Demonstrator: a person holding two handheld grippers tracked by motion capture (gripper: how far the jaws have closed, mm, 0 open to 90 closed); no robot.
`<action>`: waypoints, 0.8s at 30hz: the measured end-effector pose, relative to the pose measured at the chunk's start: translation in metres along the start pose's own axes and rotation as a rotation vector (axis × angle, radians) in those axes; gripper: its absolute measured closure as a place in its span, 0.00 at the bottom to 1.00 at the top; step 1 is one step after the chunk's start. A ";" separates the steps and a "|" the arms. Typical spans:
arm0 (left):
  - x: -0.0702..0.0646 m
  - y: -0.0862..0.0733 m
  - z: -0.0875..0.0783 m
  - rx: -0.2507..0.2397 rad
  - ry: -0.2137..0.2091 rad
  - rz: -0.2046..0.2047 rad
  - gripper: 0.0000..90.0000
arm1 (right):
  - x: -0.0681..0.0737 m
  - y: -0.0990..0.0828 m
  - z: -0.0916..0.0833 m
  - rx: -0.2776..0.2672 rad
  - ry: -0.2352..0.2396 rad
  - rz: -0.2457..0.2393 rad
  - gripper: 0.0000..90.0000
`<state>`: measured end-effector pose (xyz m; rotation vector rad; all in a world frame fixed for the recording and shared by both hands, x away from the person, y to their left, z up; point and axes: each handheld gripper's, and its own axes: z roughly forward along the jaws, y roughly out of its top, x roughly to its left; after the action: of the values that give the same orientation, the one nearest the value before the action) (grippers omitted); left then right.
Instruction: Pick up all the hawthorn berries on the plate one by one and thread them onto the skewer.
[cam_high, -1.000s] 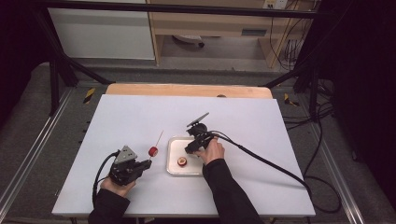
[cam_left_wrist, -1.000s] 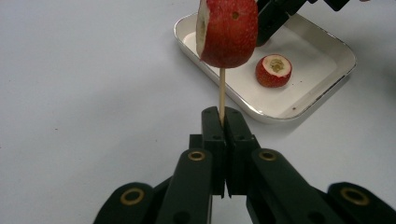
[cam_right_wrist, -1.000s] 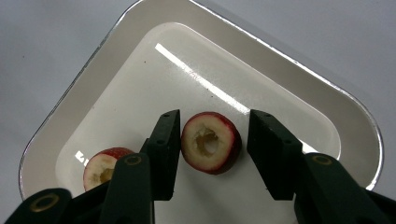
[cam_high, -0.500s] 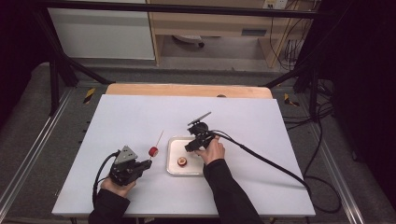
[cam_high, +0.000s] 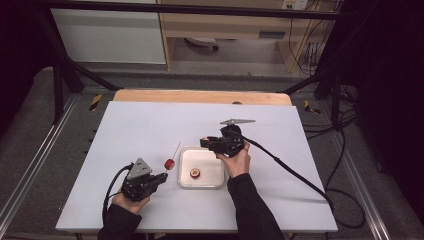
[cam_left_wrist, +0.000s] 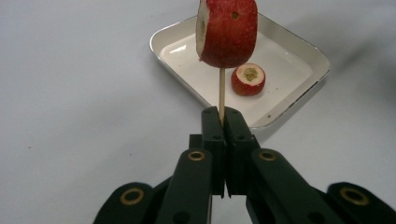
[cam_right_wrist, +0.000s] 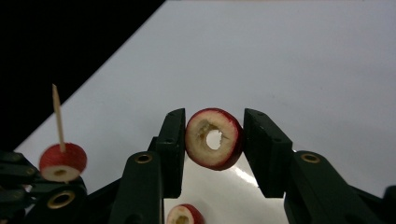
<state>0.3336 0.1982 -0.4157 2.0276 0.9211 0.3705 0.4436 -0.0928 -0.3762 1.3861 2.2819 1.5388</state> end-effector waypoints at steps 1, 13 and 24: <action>-0.002 0.001 0.001 -0.001 -0.002 0.004 0.98 | 0.000 -0.001 -0.003 -0.030 0.010 0.006 0.68; -0.021 0.007 0.011 0.011 -0.017 0.036 0.98 | 0.004 -0.012 -0.028 -0.282 0.084 0.008 0.68; -0.033 0.015 0.017 0.011 -0.033 0.046 0.99 | 0.008 -0.015 -0.033 -0.421 0.142 0.067 0.68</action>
<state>0.3279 0.1591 -0.4116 2.0613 0.8591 0.3565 0.4131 -0.1122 -0.3681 1.2805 1.8364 2.0463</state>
